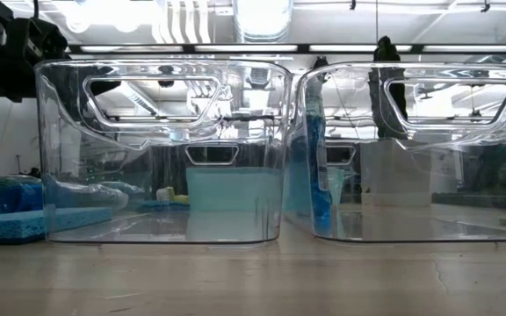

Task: Pick & Place Kitchen Sink Supplies
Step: Put the blue toilet brush into the left transparent bin

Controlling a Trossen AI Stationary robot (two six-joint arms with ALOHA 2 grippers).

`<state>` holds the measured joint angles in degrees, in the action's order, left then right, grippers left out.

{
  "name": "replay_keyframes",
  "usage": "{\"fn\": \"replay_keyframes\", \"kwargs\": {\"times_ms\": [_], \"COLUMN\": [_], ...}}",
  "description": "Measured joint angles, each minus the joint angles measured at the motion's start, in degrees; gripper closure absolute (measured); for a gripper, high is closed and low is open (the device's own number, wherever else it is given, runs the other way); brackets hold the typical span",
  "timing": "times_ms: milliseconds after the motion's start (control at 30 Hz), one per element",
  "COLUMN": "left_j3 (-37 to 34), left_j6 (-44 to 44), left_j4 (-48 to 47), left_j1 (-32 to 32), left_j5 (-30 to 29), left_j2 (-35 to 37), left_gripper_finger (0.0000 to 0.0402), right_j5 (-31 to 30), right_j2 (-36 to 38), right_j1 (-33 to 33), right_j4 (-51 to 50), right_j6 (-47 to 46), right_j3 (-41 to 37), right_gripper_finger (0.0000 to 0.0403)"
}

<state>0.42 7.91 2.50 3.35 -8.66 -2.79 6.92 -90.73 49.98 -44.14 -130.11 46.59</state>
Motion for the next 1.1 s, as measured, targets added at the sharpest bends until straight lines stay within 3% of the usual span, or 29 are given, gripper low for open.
{"fn": "replay_keyframes", "kwargs": {"times_ms": [433, 667, 1100], "left_j3": [0.0, 0.01, -0.01], "left_j6": [-0.01, -0.01, 0.01], "left_j4": [0.0, 0.0, 0.0], "left_j1": [-0.02, 0.01, 0.0], "left_j5": [0.01, -0.01, 0.0], "left_j2": [0.0, 0.0, 0.01], "left_gripper_finger": [0.0401, 0.0401, 0.0401], "right_j5": [-0.02, -0.46, -1.21], "right_j2": [0.11, 0.27, 1.3], "right_j1": [0.0, 0.0, -1.49], "right_j4": [-0.03, -0.51, -0.64], "right_j6": [1.59, 2.1, 13.18], "right_j3": [1.47, 5.97, 21.4], "right_gripper_finger": [0.0354, 0.034, 0.0345]}}
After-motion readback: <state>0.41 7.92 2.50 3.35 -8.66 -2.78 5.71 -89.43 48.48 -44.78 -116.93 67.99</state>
